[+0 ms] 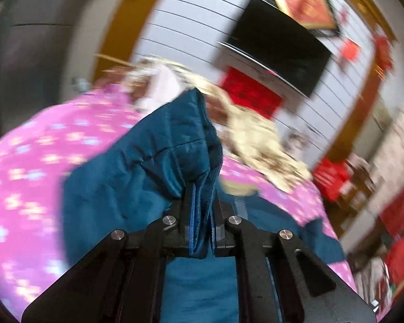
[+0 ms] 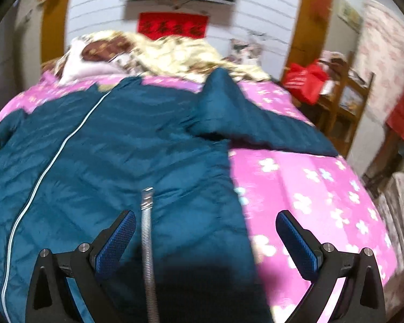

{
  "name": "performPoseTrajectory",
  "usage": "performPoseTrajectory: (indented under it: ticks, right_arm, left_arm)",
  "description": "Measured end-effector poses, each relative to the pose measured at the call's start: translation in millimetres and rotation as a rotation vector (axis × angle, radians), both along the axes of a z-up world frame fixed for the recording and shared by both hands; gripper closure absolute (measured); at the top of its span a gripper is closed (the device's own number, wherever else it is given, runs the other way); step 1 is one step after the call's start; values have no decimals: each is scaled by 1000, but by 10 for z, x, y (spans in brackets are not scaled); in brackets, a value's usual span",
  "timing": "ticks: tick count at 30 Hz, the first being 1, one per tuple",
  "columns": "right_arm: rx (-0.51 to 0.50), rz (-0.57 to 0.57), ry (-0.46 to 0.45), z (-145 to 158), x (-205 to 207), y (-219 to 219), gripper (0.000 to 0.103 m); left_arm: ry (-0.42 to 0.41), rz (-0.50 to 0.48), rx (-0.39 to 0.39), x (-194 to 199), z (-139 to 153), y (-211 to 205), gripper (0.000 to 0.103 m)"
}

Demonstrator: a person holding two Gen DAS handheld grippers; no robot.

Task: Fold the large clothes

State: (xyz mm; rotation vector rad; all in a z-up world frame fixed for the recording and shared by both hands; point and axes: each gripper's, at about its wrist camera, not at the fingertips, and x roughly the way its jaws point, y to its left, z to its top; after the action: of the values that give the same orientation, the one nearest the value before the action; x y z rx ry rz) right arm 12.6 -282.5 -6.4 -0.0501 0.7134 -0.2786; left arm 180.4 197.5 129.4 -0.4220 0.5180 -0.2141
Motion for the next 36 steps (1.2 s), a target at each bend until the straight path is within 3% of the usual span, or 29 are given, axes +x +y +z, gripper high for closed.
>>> performPoseTrajectory:
  ticks: [7, 10, 14, 18, 26, 36]
  right_arm:
    - [113, -91, -26, 59, -133, -364, 0]
    - [155, -103, -7, 29, -131, -475, 0]
    - [188, -99, -1, -7, -135, -519, 0]
    - [208, -90, -2, -13, -149, -535, 0]
    - [254, -73, -2, -35, -138, -579, 0]
    - [283, -67, -4, -42, -135, -601, 0]
  left_arm:
    - [-2, -217, 0, 365, 87, -1292, 96]
    - [50, -272, -29, 556, -60, -1667, 96]
    - [96, -301, -8, 700, -310, -2094, 96]
    - [139, -303, 12, 814, -571, -2331, 96]
    - [180, -318, -22, 949, -883, -2510, 96]
    - [231, -495, -28, 839, -1223, -3290, 97]
